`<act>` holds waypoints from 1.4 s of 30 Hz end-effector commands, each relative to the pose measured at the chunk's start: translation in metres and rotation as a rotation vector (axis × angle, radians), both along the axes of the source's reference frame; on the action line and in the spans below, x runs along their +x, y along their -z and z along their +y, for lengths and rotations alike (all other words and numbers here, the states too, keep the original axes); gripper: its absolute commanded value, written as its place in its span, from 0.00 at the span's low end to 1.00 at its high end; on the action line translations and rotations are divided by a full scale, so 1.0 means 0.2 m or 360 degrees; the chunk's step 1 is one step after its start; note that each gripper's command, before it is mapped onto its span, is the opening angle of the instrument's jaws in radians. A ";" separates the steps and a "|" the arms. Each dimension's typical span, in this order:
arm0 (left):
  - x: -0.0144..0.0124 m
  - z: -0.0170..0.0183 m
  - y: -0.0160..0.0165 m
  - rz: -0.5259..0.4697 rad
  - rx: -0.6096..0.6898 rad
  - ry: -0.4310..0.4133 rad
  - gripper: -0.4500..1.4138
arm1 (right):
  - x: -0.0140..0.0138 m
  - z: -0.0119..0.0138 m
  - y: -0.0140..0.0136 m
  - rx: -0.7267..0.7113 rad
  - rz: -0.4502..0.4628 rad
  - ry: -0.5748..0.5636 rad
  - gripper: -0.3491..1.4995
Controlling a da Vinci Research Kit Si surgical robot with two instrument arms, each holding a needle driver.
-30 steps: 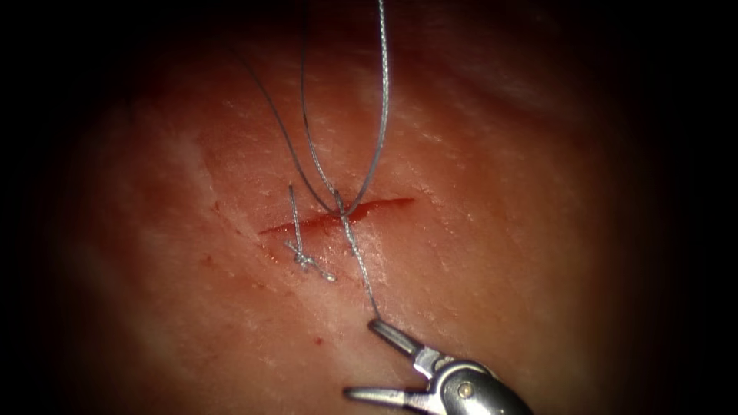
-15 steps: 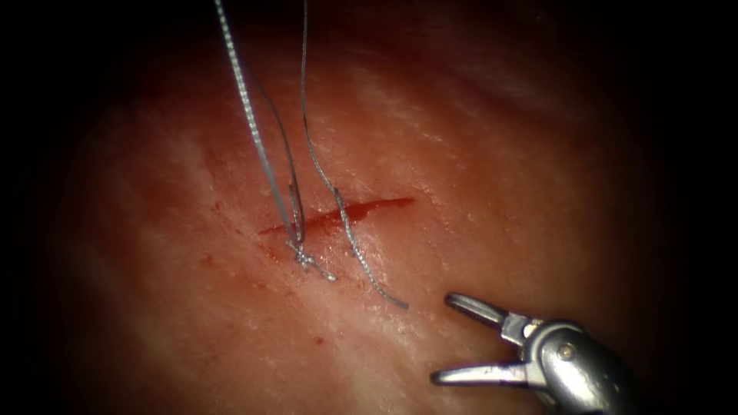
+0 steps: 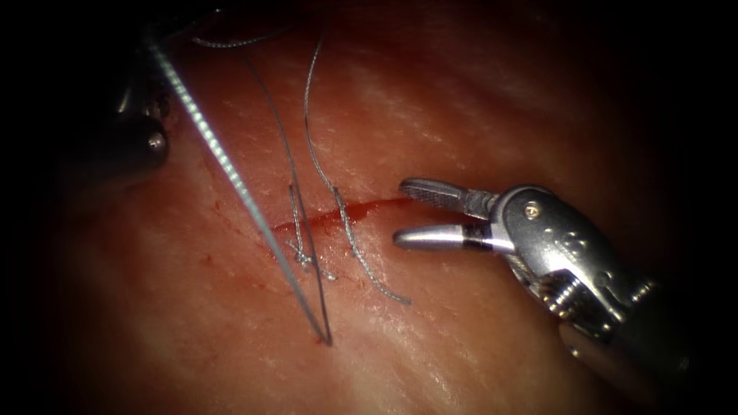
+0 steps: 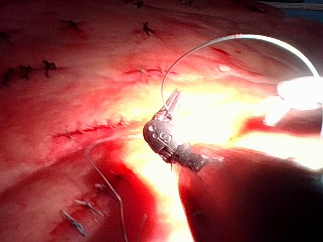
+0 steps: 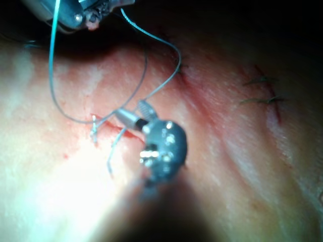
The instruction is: Wound Closure
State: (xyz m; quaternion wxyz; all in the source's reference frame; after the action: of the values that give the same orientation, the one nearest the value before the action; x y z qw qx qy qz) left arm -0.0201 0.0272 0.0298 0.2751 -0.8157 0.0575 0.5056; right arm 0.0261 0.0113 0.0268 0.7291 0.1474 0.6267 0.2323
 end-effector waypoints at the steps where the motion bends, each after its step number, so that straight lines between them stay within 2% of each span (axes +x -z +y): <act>1: -0.003 -0.002 -0.004 0.0005 -0.0012 -0.0027 0.00 | 0.009 0.007 -0.006 -0.0014 0.0011 0.0001 0.31; 7: -0.004 -0.022 -0.010 0.0030 -0.0014 -0.0097 0.00 | 0.020 0.016 -0.018 -0.0035 0.0006 0.0002 0.26; 18: -0.011 -0.044 -0.016 0.0024 0.0025 -0.0173 0.00 | 0.038 0.020 -0.049 -0.0076 -0.0042 0.0049 0.23; 24: -0.019 -0.051 -0.019 0.0011 0.0032 -0.0207 0.00 | 0.047 0.028 -0.055 -0.0084 -0.0012 0.0017 0.23; 30: -0.020 -0.053 -0.022 0.0012 0.0040 -0.0220 0.00 | 0.048 0.036 -0.054 -0.0089 0.0121 0.0040 0.21; 35: -0.018 -0.049 -0.027 0.0023 0.0031 -0.0248 0.00 | 0.045 0.041 -0.049 -0.0029 0.0401 0.0215 0.20; 37: -0.017 -0.047 -0.031 0.0027 0.0032 -0.0252 0.00 | 0.042 0.042 -0.047 0.0006 0.0494 0.0293 0.23; 39: -0.017 -0.045 -0.037 0.0036 0.0025 -0.0265 0.00 | 0.036 0.044 -0.043 0.0061 0.0672 0.0411 0.26; 42: -0.018 -0.044 -0.040 0.0045 0.0007 -0.0295 0.00 | 0.033 0.044 -0.040 0.0071 0.0711 0.0412 0.28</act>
State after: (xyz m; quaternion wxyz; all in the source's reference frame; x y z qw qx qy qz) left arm -0.0233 0.0184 0.0378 0.2282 -0.8089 -0.0150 0.5417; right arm 0.0320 0.0194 0.0345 0.5925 0.2907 0.7425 0.1151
